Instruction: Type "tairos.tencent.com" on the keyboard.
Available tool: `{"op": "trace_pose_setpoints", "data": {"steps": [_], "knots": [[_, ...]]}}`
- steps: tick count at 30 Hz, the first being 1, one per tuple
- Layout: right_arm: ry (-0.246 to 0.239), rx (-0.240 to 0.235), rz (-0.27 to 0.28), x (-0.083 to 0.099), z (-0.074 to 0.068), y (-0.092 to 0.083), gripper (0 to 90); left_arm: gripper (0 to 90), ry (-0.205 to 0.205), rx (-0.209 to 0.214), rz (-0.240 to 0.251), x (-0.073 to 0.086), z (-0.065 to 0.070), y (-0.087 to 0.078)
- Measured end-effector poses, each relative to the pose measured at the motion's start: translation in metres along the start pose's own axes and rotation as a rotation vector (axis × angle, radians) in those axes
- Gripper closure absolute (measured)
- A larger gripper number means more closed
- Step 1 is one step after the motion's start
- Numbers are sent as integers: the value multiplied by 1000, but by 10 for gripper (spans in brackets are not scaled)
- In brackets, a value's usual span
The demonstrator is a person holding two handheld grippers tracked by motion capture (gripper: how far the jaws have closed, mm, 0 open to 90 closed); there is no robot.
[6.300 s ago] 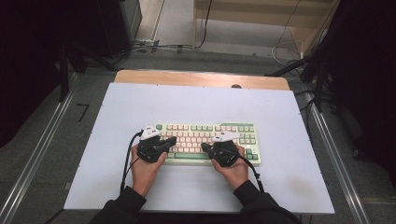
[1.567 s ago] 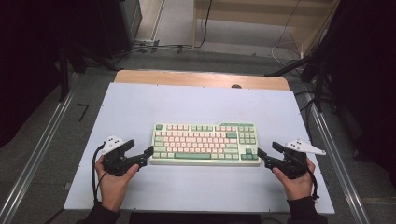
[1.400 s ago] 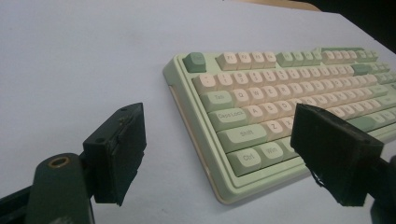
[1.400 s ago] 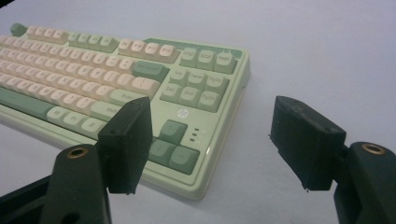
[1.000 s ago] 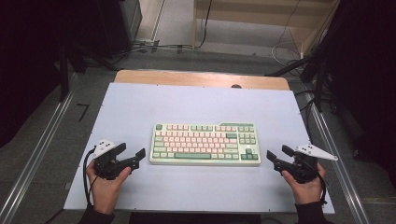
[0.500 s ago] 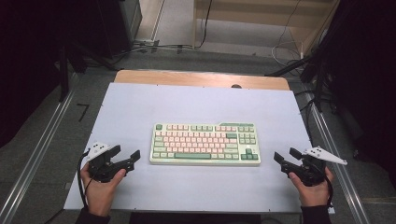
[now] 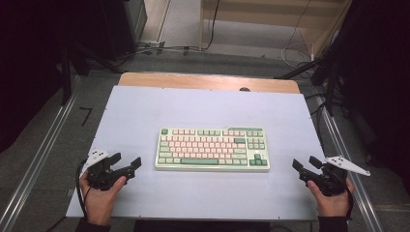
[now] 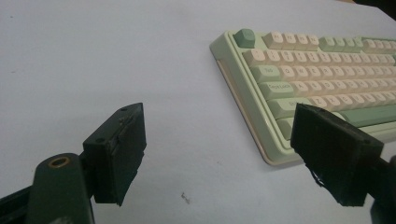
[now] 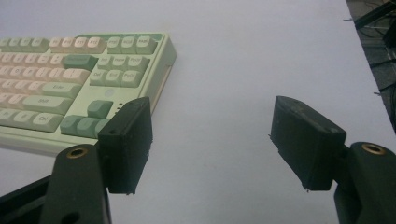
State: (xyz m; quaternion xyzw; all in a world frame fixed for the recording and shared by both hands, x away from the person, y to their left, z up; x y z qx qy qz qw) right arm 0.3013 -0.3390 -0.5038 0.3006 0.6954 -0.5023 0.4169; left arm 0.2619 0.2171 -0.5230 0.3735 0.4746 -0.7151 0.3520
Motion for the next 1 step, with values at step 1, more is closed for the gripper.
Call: {"op": "trace_pose_setpoints", "data": {"steps": [1], "knots": [[3,4,3,0,0,0,273,192,-2,0,0,0,0,0]]}}
Point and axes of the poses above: each handheld gripper's, and its own axes: y roughly forward along the jaws, x roughly out of its underside, z roughly to its right, the point moved 7 cm from there along y, roughly forward along the jaws, and after that the axes turned 8 degrees about z, right-handed, at the moved point
